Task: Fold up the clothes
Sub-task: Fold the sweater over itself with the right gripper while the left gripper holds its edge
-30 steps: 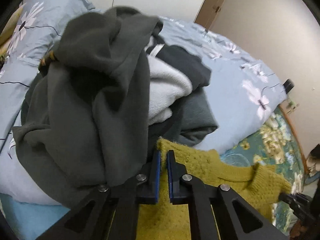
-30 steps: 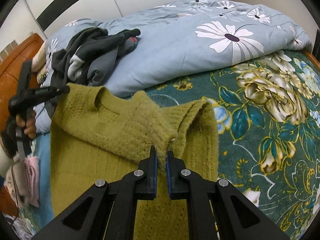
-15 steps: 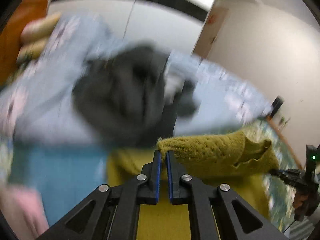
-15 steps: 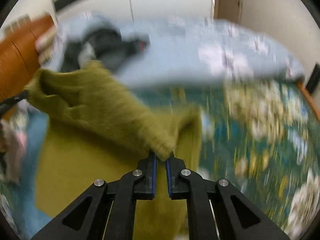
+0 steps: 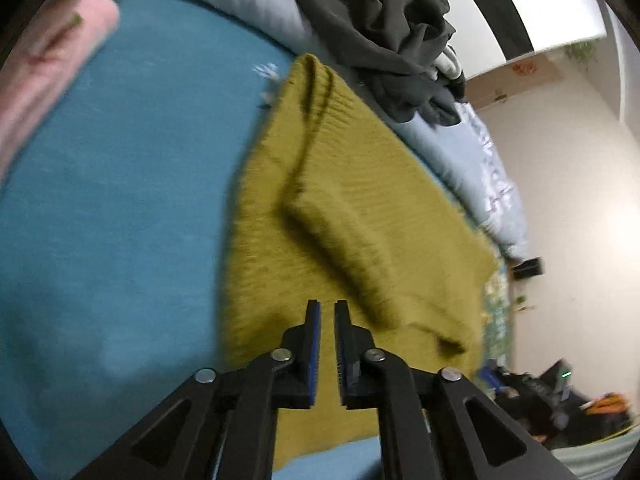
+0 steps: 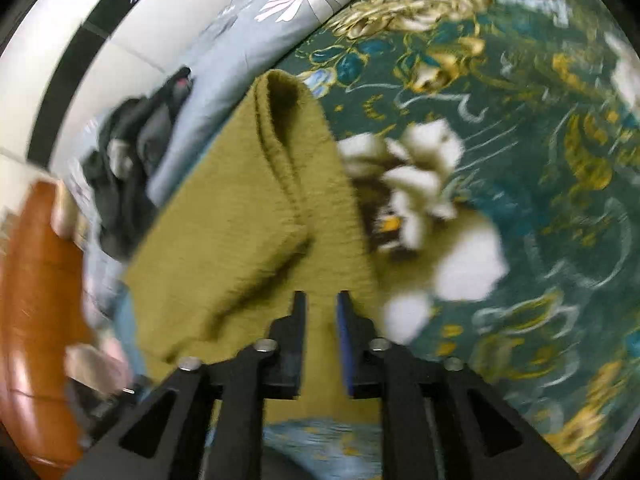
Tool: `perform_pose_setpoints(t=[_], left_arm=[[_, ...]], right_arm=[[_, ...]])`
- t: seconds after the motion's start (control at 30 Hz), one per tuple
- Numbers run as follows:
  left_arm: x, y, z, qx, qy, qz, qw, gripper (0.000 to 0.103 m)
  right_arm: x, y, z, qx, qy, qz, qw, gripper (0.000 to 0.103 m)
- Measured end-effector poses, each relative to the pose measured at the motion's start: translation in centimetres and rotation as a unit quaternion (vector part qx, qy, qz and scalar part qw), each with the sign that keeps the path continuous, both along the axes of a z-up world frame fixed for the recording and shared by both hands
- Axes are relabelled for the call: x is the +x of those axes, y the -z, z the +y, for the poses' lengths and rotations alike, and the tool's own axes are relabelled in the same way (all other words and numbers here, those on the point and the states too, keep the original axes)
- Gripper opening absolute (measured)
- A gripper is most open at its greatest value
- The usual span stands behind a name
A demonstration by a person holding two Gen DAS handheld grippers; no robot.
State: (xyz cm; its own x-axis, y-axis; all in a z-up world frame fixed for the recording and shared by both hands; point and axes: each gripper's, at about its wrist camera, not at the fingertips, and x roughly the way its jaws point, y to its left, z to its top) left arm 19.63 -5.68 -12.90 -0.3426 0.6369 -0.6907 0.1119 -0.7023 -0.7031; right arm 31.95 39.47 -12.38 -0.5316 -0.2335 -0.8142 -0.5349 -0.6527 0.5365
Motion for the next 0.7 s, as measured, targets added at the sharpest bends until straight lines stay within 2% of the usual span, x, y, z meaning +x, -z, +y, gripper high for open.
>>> perform_pose_setpoints(t=[0.03,0.07,0.23,0.4,0.43,0.47,0.5,0.53,0.6,0.63,0.7], left_arm=[[-0.6,0.0,0.3,0.016,-0.004,-0.01,0.9998,0.031],[-1.0,0.3,0.6,0.02,-0.011,-0.021,0.9995,0.04],[-3.1,1.9,2.8,0.03,-0.037,-0.076,0.996,0.042],[-4.3,2.5,2.8,0.055,-0.062,-0.115,0.9899,0.04],[-4.7,2.4,3.0,0.053,-0.063,-0.121,0.9892,0.036],[-5.0,2.3,3.1,0.051,-0.065,-0.127,0.9885,0.025],[-5.3,2.2,3.2,0.048,-0.066,-0.132,0.9878,0.021],[-5.8,1.8,3.5,0.036,-0.064,-0.136,0.988,0.01],[-6.4,0.1,4.0,0.029,-0.061,-0.126,0.9898,0.01],[-6.6,-0.9,4.3,0.028,-0.06,-0.116,0.9911,0.01],[-6.6,-4.0,4.5,0.043,-0.051,-0.076,0.9949,0.01]], right_arm=[[-0.6,0.3,-0.2,-0.019,0.0,0.003,1.0,0.035],[-1.2,0.5,-0.3,-0.037,0.0,0.005,0.999,0.036],[-3.1,1.3,-0.2,-0.077,0.01,-0.004,0.997,0.036],[-4.9,2.0,0.0,-0.116,0.02,-0.012,0.993,0.039],[-5.3,2.2,0.1,-0.124,0.022,-0.014,0.992,0.039],[-5.7,2.3,0.1,-0.132,0.024,-0.016,0.991,0.039],[-6.1,2.5,0.1,-0.14,0.026,-0.017,0.99,0.039],[-6.3,1.6,0.0,-0.135,0.027,-0.01,0.99,0.037],[-6.9,-0.1,-0.2,-0.126,0.028,0.004,0.992,0.022],[-7.2,-1.0,-0.4,-0.121,0.028,0.012,0.992,0.011],[-7.7,-2.8,-0.6,-0.112,0.029,0.026,0.993,0.01]])
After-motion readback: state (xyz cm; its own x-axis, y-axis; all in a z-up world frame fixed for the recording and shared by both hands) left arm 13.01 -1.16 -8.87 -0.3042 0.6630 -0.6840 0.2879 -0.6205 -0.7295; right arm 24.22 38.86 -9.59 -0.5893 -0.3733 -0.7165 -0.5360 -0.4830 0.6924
